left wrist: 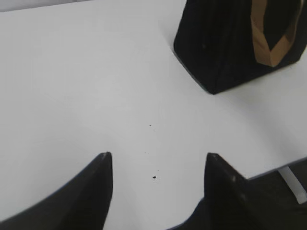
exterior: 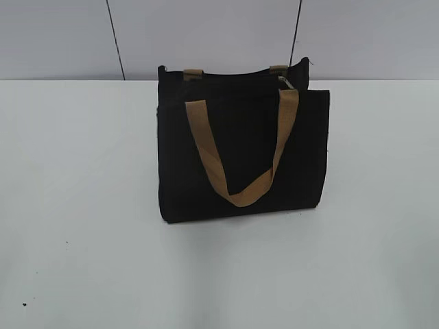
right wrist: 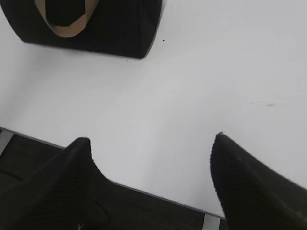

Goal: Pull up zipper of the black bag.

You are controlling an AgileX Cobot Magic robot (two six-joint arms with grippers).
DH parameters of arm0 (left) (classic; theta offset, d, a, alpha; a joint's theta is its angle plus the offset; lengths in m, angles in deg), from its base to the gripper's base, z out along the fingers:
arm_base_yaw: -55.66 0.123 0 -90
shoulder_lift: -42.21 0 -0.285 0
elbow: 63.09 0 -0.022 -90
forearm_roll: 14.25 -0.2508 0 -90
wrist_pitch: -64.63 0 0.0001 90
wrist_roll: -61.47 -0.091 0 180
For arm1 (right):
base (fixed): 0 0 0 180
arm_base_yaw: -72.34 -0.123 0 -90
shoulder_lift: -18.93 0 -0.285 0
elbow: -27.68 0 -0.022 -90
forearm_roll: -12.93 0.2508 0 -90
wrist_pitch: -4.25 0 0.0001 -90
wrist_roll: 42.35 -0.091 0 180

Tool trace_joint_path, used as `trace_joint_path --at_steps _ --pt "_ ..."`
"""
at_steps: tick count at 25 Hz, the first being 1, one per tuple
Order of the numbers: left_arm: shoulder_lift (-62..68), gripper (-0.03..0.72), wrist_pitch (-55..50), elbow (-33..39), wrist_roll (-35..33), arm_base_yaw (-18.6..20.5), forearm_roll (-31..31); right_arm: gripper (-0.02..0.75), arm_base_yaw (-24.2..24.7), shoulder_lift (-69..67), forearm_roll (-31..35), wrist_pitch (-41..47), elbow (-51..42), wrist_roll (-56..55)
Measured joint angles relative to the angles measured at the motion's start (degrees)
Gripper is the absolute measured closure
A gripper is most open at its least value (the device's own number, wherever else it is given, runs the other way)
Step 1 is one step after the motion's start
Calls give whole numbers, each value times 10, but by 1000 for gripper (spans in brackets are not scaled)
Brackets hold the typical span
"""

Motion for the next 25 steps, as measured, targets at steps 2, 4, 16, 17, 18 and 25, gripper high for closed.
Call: trace_joint_path --at_steps 2,4,16,17,18,25 --pt "-13 239 1 0 0 30 0 155 18 20 1 0 0 0" --pt "-26 250 1 0 0 62 0 156 35 39 1 0 0 0" --pt "-33 272 1 0 0 263 0 160 77 68 3 0 0 0" --pt "-33 272 1 0 0 270 0 160 78 68 3 0 0 0" --pt "-33 272 1 0 0 275 0 160 78 68 3 0 0 0" --pt "-33 272 1 0 0 279 0 160 79 68 3 0 0 0"
